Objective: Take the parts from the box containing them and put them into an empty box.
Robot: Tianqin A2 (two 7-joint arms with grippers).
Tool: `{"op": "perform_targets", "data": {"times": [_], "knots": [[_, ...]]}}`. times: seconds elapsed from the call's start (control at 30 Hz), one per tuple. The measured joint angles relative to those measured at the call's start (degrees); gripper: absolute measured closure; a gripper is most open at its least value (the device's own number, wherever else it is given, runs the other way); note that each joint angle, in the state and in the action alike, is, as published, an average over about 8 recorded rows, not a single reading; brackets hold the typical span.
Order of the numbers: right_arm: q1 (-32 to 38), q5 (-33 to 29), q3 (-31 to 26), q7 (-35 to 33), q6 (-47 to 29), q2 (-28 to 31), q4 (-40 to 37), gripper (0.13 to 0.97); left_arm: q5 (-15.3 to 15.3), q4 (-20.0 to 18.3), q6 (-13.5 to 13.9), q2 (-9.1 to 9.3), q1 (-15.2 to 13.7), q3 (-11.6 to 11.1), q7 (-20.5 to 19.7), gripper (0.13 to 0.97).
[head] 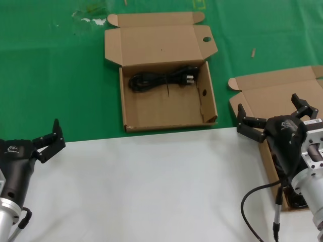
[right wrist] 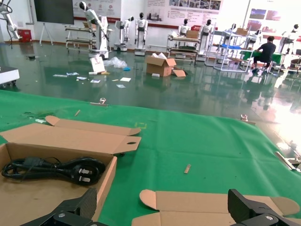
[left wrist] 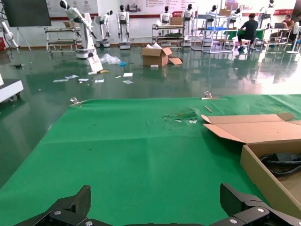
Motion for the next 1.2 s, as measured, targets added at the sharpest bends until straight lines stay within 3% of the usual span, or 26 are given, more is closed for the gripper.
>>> {"op": "perform_targets", "data": {"times": [1.2], "knots": [[0.0, 0.0, 0.0, 0.0, 0.0, 0.0, 0.0, 0.129, 0.0, 0.0, 0.0, 0.00, 0.0, 0.0, 0.0, 0.132]]}}
